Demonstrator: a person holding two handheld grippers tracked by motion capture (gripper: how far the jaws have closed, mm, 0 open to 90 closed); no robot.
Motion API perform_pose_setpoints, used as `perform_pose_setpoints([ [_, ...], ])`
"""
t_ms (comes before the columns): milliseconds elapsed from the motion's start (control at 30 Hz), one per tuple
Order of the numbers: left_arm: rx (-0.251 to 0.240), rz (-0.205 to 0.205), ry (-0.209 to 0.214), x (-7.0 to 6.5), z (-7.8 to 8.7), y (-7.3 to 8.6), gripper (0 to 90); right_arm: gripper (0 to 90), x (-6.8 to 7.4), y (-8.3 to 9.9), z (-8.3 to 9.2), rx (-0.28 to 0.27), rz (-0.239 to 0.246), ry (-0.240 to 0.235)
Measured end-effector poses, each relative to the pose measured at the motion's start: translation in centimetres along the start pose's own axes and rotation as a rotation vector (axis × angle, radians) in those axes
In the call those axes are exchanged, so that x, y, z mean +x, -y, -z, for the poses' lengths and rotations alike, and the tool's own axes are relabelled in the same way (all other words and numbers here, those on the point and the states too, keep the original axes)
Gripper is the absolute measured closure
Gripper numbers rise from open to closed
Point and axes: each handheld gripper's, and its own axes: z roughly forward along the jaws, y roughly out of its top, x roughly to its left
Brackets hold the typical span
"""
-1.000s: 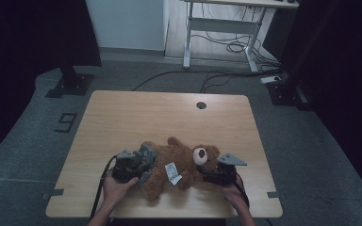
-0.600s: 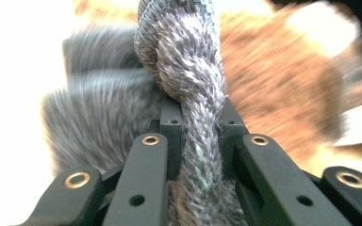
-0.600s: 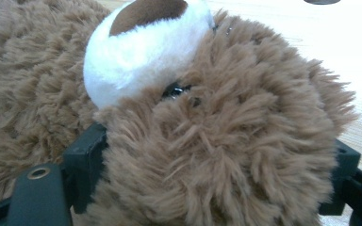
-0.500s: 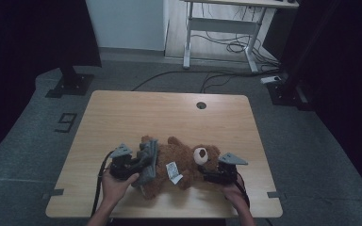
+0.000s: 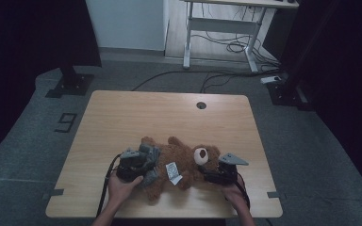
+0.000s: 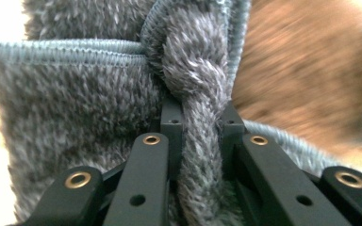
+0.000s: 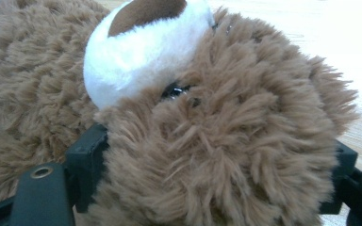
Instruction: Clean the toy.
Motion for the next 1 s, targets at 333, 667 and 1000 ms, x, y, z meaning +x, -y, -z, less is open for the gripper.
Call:
perform_pose_setpoints([
  [333, 0.017, 0.062, 0.012, 1.2, -0.8, 0.8, 77.1, 10.8, -0.2, -0.1, 0.3, 0.012, -0.015, 0.013],
  [667, -0.014, 0.125, 0.114, 1.4, -1.2, 0.8, 76.9, 10.8, -1.0, 0.1, -0.2, 0.121, -0.104, -0.066],
  [1000, -0.064, 0.116, 0.126, 0.9, -1.5, -1.5, 77.8, 39.1, 0.7, 0.1, -0.1, -0.038, 0.105, -0.019],
])
